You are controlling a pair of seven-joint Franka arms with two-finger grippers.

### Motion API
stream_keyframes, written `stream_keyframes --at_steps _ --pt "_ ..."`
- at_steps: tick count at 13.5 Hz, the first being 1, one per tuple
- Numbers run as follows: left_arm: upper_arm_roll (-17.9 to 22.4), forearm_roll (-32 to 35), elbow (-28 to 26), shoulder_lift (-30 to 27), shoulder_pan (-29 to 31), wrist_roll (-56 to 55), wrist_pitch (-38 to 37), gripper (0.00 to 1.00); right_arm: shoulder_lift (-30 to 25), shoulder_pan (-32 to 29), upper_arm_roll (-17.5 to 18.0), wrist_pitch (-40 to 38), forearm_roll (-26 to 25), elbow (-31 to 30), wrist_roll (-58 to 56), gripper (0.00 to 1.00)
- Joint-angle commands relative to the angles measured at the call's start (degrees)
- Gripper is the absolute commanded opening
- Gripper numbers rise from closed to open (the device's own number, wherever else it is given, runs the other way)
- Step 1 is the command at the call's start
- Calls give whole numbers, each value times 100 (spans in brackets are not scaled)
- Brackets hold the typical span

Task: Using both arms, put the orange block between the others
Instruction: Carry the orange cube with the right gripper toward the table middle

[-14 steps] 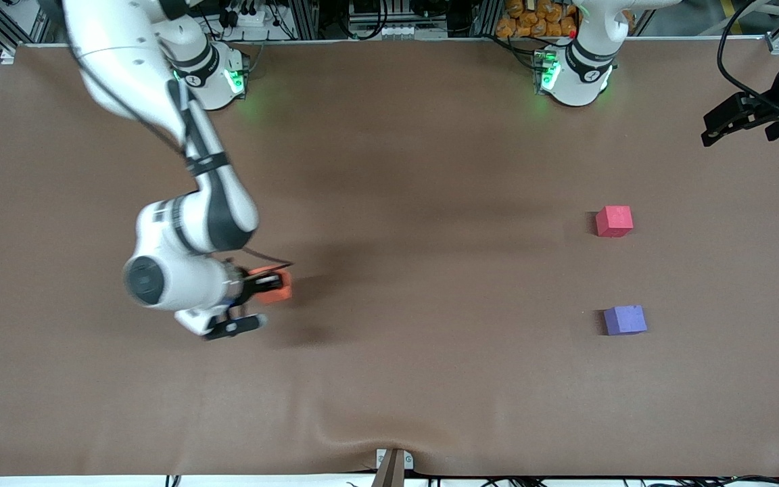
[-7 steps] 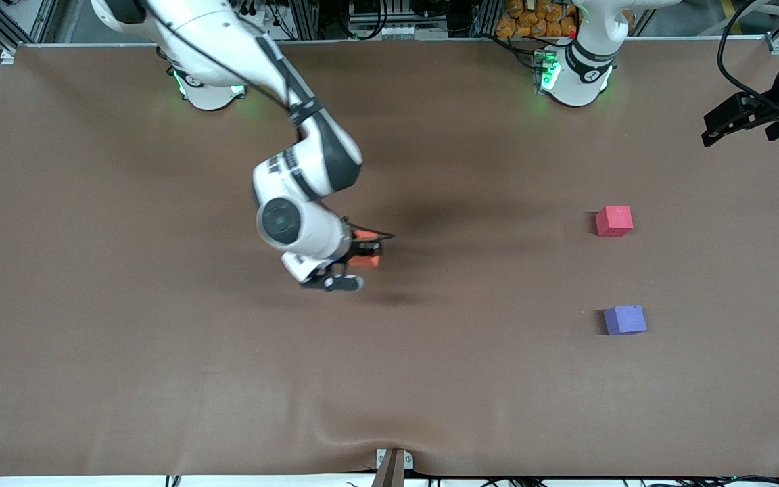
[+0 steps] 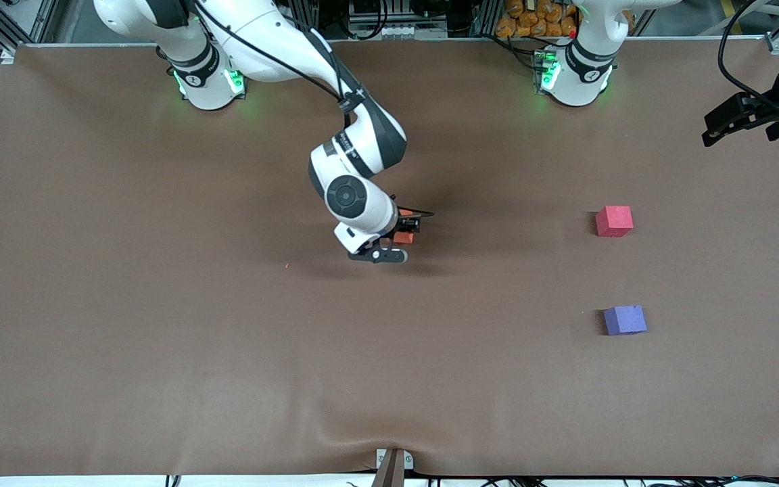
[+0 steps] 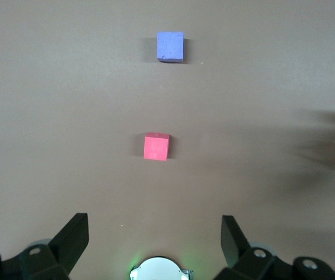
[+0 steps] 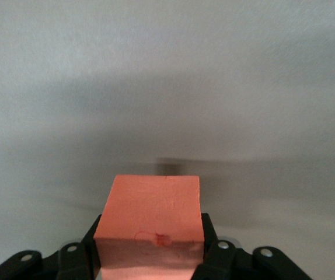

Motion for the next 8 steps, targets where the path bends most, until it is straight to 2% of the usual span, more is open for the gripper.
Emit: stream_keyframes --at_steps 1,3,5,8 --pt "0 27 47 -42 20 108 -10 100 107 102 -77 145 172 22 -20 75" --pt "0 27 47 -50 20 108 -19 100 247 181 -69 558 172 22 -11 97" --pt "0 27 47 -50 20 108 -11 100 213 147 -77 630 155 22 -64 100" --pt "9 18 56 -50 20 117 -10 100 -146 -64 -77 534 146 22 -73 100"
